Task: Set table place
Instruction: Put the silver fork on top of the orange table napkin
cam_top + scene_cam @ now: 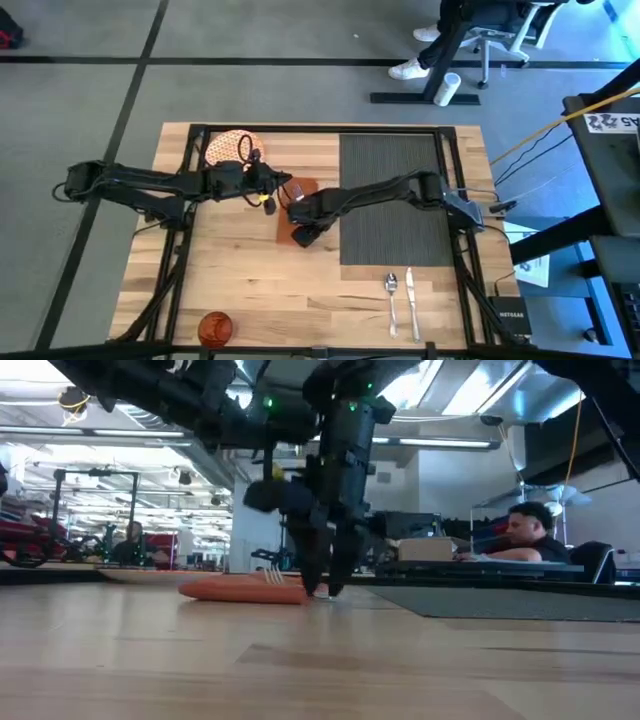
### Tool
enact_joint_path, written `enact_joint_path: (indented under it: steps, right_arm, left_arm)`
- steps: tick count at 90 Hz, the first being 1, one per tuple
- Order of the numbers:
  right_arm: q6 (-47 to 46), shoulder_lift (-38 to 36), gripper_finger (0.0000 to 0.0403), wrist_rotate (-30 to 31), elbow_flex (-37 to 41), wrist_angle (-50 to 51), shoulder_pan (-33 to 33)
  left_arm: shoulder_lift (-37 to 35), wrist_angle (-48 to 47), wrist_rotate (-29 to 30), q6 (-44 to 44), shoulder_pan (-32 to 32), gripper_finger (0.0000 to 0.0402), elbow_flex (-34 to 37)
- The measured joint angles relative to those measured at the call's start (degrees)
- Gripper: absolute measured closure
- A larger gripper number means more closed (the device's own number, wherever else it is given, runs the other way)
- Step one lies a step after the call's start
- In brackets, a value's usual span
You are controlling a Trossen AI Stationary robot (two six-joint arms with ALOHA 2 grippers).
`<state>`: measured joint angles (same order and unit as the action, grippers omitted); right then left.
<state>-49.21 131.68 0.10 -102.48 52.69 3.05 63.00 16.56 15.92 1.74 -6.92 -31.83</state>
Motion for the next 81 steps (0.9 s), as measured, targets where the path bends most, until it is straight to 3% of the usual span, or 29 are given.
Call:
enact_joint_path:
  steps: [20,42,81]
  right_arm:
    - [0.02,0.33,0.027,0.6,-0.09,0.44,-0.02]
    - [1.49,0.41,0.0392,1.24,-0.01,1.04,-0.04]
    - [1.38,-2.03,0.0403,-1.64,0.31,0.55,-0.07]
  left_arm:
    - [-0.02,0.2,-0.02,0.02,0.0,0.0402,0.0]
    - [-0.02,0.21,-0.02,0.0,0.0,0.0402,0.0]
    - [-0.11,0.76,0.09,-0.02,0.0,0.0402,-0.07]
